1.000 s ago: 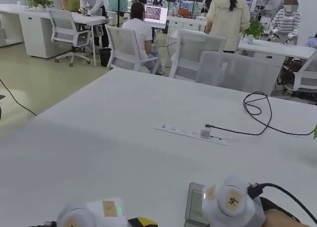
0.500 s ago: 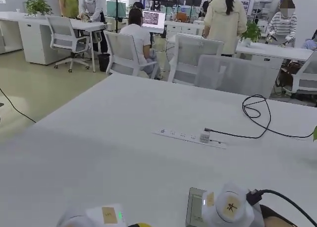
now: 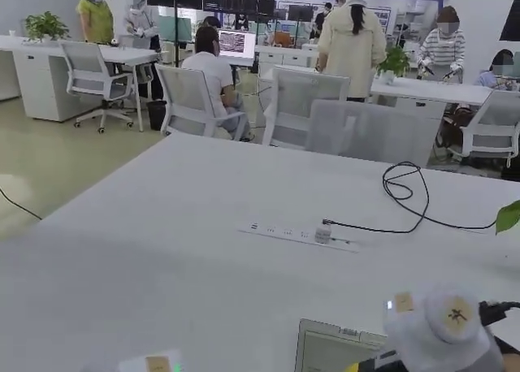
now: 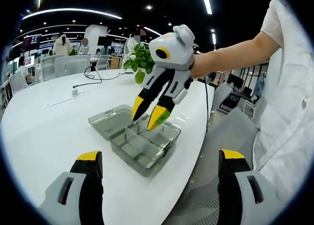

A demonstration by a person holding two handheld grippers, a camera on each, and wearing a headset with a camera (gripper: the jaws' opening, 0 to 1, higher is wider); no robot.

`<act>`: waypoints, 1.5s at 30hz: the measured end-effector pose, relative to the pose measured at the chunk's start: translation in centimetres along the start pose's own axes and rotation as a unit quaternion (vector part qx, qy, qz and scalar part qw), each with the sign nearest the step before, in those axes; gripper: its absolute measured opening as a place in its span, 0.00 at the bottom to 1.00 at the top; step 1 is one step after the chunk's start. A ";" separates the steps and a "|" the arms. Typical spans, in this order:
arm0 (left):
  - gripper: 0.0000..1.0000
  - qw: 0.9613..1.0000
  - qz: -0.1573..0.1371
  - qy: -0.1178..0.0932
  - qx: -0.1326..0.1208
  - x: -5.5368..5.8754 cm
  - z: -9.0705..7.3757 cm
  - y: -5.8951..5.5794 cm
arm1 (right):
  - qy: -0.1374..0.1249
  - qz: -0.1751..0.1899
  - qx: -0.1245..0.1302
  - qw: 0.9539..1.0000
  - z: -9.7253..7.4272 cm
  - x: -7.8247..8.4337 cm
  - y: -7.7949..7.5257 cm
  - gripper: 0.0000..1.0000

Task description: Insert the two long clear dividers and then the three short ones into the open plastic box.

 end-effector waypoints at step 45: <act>1.00 1.000 0.005 0.025 0.000 0.5 -0.7 0.6 | 0.244 -0.082 0.008 0.966 -5.5 18.6 -1.9 0.45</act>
Point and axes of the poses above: the centre of the closed fingertips' face, and the gripper's own axes: z roughly forward along the fingers, y roughly to its left, x roughly out of its underside, the point moved 10 cm from there along -z, roughly backward along the fingers, and after that the axes turned 2 degrees about z, right-handed, at the moved point
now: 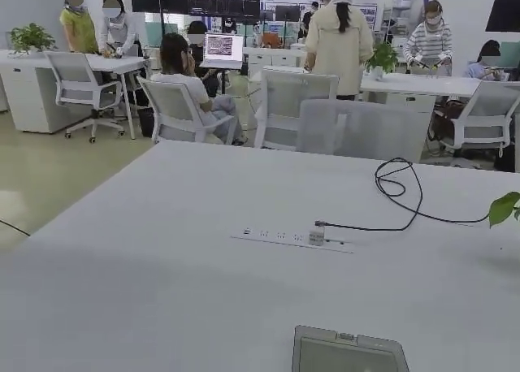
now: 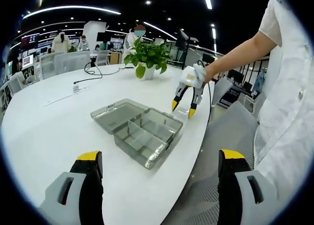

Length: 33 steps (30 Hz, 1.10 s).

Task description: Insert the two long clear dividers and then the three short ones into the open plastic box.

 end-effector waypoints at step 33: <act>1.00 1.000 0.001 0.001 -0.005 0.0 -0.6 0.2 | -0.015 -0.002 0.058 0.998 -2.1 -1.4 0.5 0.33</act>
Point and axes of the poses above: the centre of the closed fingertips' face, and the gripper's own axes: z roughly forward along the fingers, y roughly to its left, x roughly out of its underside, the point moved 10 cm from there along -z, roughly backward along the fingers, and after that the axes turned 2 degrees about z, right-handed, at the moved point
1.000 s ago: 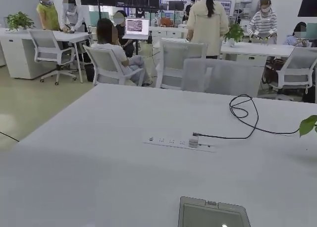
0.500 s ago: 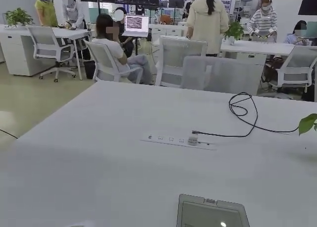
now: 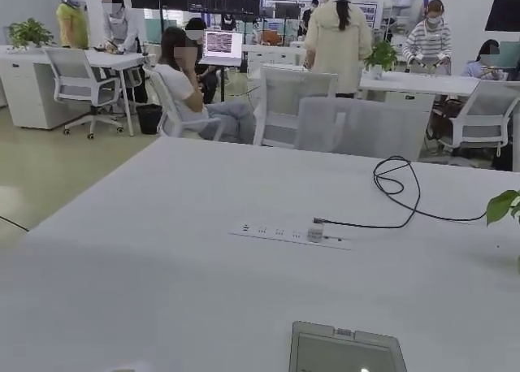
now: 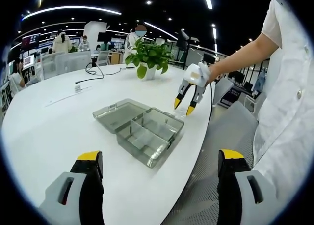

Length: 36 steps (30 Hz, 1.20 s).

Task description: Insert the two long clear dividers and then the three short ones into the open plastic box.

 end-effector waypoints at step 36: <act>0.39 0.958 -0.261 -0.082 0.091 -9.0 4.3 -4.0 | -0.164 -0.022 0.107 0.980 -12.9 -14.8 5.4 0.33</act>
Point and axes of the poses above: the centre of the closed fingertips' face, and the gripper's own axes: z roughly forward along the fingers, y roughly to its left, x roughly out of its underside, the point moved 10 cm from there along -z, roughly backward along the fingers, and after that the axes turned 2 degrees about z, right-handed, at the moved point
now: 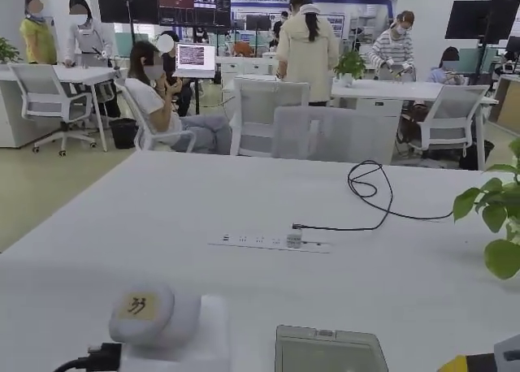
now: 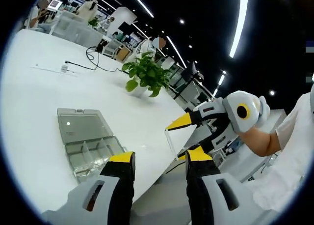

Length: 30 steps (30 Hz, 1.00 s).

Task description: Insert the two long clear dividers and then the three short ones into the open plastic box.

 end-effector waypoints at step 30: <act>0.00 0.997 -0.061 0.030 0.044 1.2 1.9 -1.1 | -0.003 -0.036 -0.002 0.999 0.6 -2.0 0.9 0.33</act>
Point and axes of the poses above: the centre of the closed fingertips' face, and the gripper's own axes: z roughly forward along the fingers, y roughly to its left, x roughly out of its underside, the point moved 10 cm from there along -z, roughly backward along the fingers, and after that the axes turned 2 degrees about z, right-handed, at the moved point
